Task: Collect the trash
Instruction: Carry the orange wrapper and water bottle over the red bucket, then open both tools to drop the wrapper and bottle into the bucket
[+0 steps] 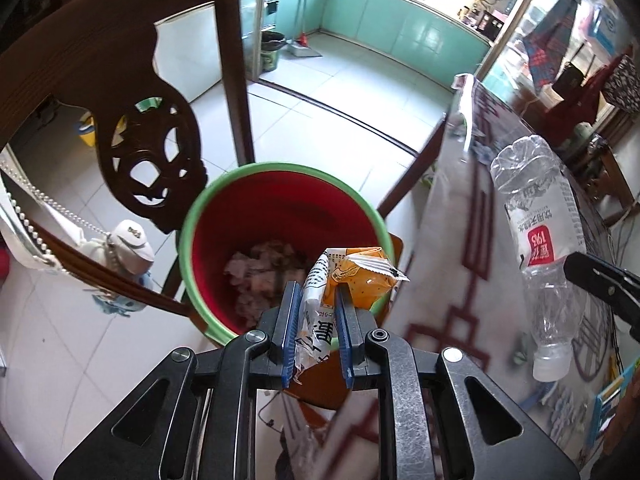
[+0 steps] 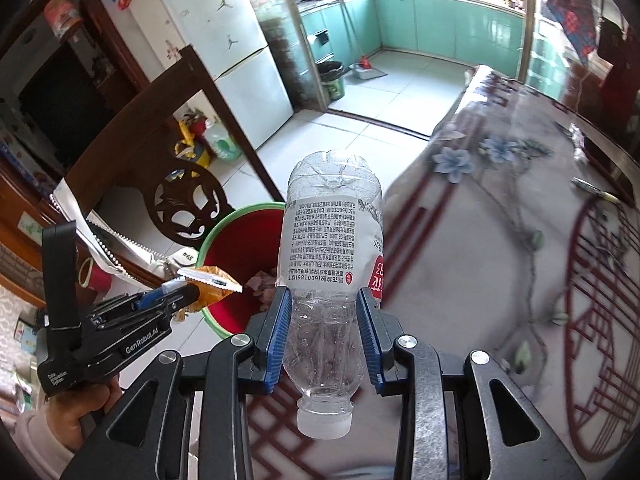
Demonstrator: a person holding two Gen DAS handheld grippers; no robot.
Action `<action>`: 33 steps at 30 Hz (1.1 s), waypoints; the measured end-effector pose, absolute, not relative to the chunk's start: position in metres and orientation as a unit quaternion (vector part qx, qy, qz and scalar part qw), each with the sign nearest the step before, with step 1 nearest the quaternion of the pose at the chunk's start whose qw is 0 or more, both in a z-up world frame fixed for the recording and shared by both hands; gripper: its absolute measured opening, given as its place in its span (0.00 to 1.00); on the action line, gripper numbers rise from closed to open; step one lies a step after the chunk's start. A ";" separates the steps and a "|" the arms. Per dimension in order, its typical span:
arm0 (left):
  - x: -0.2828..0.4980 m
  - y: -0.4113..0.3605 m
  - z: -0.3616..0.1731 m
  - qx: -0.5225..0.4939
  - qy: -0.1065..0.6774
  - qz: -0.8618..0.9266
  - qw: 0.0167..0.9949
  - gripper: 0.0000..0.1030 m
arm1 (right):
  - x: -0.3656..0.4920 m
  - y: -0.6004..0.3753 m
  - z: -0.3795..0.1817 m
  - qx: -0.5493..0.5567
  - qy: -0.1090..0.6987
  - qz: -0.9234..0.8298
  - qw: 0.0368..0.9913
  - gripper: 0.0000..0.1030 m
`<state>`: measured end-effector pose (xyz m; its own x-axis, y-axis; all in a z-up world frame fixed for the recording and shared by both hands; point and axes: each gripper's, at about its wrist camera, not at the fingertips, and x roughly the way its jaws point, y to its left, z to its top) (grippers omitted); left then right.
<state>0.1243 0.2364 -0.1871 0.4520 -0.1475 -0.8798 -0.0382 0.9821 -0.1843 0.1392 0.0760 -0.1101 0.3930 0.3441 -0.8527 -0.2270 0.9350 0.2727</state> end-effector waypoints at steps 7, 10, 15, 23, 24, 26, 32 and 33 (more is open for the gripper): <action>0.135 0.256 -0.200 -0.097 0.534 -0.011 0.840 0.16 | 0.161 0.101 -0.126 0.048 0.540 0.194 0.818 0.30; 0.139 0.260 -0.205 -0.094 0.541 -0.003 0.836 0.16 | 0.168 0.112 -0.131 0.041 0.545 0.201 0.813 0.30; 0.152 0.264 -0.217 -0.086 0.553 0.006 0.829 0.16 | 0.175 0.126 -0.142 0.034 0.556 0.206 0.805 0.30; 0.176 0.268 -0.239 -0.093 0.574 0.016 0.813 0.16 | 0.194 0.141 -0.172 0.041 0.583 0.207 0.784 0.30; 0.178 0.268 -0.241 -0.092 0.575 0.016 0.813 0.16 | 0.195 0.142 -0.174 0.041 0.585 0.208 0.783 0.30; 0.182 0.269 -0.241 -0.093 0.576 0.015 0.812 0.16 | 0.197 0.145 -0.177 0.041 0.588 0.209 0.781 0.30; 0.191 0.273 -0.242 -0.091 0.575 0.024 0.813 0.23 | 0.203 0.152 -0.176 0.045 0.583 0.225 0.779 0.31; 0.191 0.274 -0.242 -0.092 0.574 0.029 0.813 0.32 | 0.204 0.154 -0.176 0.044 0.581 0.227 0.781 0.31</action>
<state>0.1911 0.2743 -0.2421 0.3401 -0.0572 -0.9386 -0.1531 0.9815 -0.1153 0.2035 0.1543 -0.1757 0.2224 0.4054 -0.8867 -0.3032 0.8931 0.3323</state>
